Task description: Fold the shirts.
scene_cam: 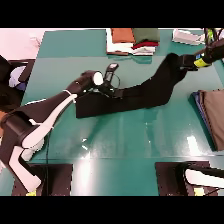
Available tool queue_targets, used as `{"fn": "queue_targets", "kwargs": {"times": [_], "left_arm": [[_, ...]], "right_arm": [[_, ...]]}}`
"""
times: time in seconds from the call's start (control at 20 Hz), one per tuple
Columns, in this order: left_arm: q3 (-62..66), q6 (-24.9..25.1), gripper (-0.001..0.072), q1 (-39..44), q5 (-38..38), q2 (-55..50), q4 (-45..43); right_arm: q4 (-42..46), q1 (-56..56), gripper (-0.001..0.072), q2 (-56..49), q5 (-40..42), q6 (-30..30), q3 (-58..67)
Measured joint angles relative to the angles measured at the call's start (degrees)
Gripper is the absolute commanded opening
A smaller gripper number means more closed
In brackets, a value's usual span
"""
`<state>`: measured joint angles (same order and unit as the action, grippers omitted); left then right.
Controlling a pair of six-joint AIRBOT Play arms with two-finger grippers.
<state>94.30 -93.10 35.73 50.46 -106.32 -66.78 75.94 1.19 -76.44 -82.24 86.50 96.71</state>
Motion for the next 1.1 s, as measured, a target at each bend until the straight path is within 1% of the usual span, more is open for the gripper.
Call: {"fn": "queue_targets", "kwargs": {"times": [0.3, 0.55, 0.75, 0.9, 1.0, 1.1], "left_arm": [[3.5, 0.2, 0.0021, 1.5, 0.2, -4.4, 1.2], [5.3, -1.5, 0.002, -0.8, 3.4, -3.4, -2.4], [5.9, -2.3, 0.0021, -6.0, 7.9, 2.7, -9.2], [6.1, -2.4, 0.0021, -11.0, 11.4, 9.2, -14.8], [6.1, -1.9, 0.0022, -14.4, 13.2, 13.6, -17.4], [6.1, -1.1, 0.0022, -17.6, 14.4, 17.8, -19.2]], "right_arm": [[0.1, 9.2, 0.0016, 0.9, -0.6, 2.9, 5.9], [0.1, 12.6, 0.0016, 1.0, -0.5, 4.1, 7.0], [0.1, 15.5, 0.0016, 0.6, 0.7, 4.4, 7.3], [0.1, 20.0, 0.0016, -1.5, 2.6, 4.5, 7.3], [-0.4, 24.2, 0.0016, -4.0, 5.4, 4.5, 7.3], [-3.0, 28.9, 0.0018, -7.6, 9.7, 4.5, 7.3]]}}
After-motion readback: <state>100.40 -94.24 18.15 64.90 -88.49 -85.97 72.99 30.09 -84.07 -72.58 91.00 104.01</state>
